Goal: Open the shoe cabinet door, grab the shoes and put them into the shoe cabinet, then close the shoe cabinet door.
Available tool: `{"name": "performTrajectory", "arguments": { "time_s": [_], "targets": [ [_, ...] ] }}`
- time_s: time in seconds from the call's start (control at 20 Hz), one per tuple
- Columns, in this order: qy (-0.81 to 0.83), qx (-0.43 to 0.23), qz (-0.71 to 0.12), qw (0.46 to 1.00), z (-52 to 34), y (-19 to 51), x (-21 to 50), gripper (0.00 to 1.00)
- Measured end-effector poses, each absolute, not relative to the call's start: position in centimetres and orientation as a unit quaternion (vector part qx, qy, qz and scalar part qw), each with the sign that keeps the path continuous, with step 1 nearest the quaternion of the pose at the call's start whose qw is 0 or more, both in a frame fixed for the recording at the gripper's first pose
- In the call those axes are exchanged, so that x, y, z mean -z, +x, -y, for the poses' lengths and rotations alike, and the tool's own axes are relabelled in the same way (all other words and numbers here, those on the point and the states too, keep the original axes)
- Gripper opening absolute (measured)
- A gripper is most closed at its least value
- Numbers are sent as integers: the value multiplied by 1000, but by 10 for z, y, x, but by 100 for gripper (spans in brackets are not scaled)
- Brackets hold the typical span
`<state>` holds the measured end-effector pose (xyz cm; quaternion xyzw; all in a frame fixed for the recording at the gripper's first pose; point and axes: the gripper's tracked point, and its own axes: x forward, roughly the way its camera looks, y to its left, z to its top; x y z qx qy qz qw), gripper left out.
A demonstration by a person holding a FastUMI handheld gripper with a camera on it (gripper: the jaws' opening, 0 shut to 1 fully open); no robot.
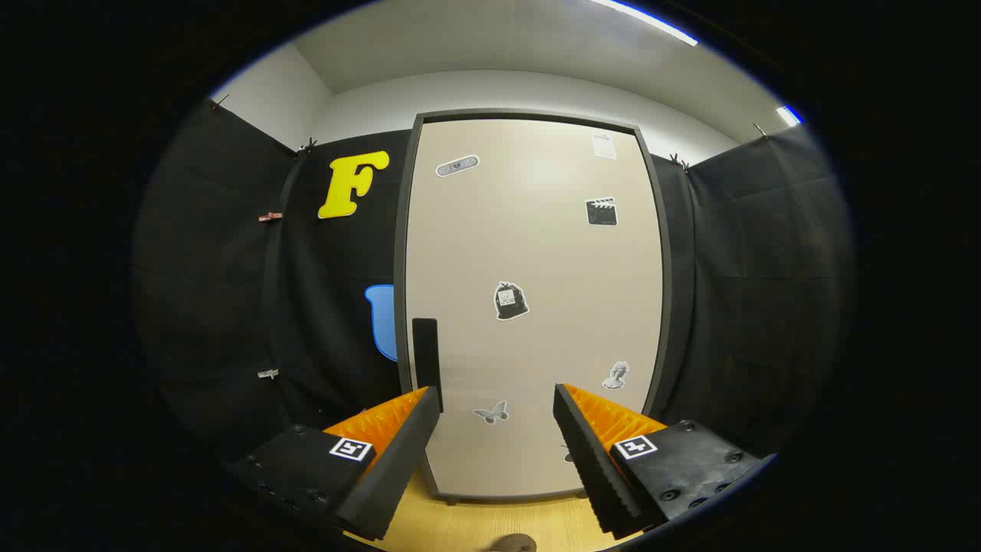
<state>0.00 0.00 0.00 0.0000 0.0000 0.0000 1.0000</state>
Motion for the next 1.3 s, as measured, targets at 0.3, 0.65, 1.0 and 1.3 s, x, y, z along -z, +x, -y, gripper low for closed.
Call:
{"name": "performTrajectory", "arguments": {
  "time_s": [0.3,0.65,1.0,1.3],
  "targets": [
    [0,0,-4,1000,-3,4,4,98],
    [-2,-4,-9,1000,-10,10,10,98],
    [0,0,-9,1000,-17,18,12,98],
    [3,-10,-30,999,-41,45,28,98]
  ]
}}
